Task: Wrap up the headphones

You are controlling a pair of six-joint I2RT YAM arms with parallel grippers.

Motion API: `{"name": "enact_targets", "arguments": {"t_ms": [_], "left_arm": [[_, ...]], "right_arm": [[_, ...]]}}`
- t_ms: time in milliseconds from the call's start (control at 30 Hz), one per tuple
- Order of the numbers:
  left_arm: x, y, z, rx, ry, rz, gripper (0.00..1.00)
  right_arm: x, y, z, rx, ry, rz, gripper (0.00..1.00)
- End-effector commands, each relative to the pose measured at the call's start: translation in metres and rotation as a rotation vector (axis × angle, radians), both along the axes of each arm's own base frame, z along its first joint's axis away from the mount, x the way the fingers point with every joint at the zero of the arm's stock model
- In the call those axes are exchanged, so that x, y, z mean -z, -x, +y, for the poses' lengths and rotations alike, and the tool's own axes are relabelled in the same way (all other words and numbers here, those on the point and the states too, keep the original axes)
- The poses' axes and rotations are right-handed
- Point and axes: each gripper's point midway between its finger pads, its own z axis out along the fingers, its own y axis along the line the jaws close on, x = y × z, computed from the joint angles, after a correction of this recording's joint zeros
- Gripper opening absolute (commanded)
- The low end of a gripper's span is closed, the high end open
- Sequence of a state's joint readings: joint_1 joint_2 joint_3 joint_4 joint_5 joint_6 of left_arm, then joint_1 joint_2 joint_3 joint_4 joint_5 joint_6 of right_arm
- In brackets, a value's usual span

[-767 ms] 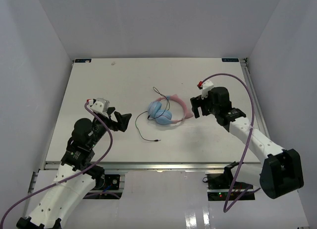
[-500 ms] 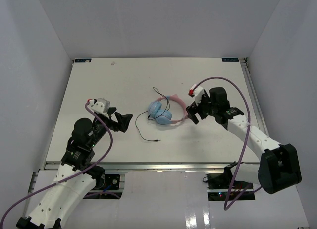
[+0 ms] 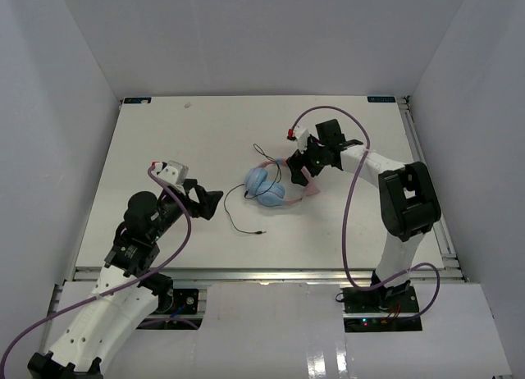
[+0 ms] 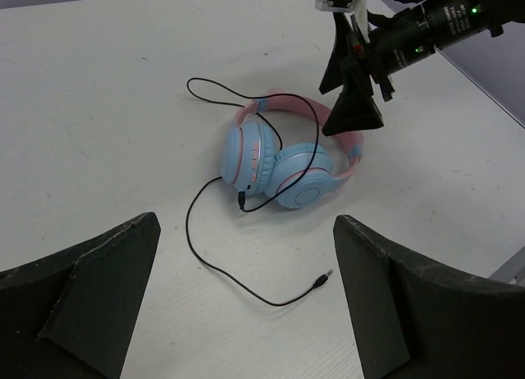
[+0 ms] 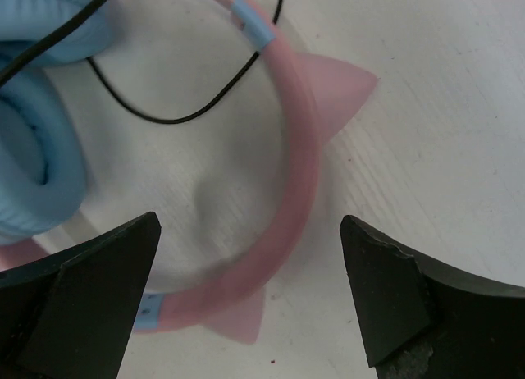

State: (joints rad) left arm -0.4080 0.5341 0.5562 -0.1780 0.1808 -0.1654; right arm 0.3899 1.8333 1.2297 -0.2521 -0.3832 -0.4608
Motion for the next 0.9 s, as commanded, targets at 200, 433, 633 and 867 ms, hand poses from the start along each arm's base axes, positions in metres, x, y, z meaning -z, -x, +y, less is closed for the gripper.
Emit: {"name": "enact_targets", "arguments": {"t_ms": [200,433,633,867], "left_arm": [[0.001,0.002,-0.01,0.061,0.002,-0.008,0.98],[0.022,0.003,-0.041,0.212,0.051,0.087,0.98],[0.021,0.007,-0.058,0.362,-0.011,-0.005,0.98],[-0.003,-0.002,-0.072,0.484,-0.139,-0.318,0.98]], "right_arm": [[0.049,-0.022,-0.003,0.096,0.141,0.08,0.64],[0.043,0.002,0.0,0.023,0.106,0.119,0.08],[-0.095,-0.009,-0.02,0.055,0.031,-0.239,0.08],[-0.2,0.059,-0.051,-0.102,-0.033,-0.547,0.08]]}}
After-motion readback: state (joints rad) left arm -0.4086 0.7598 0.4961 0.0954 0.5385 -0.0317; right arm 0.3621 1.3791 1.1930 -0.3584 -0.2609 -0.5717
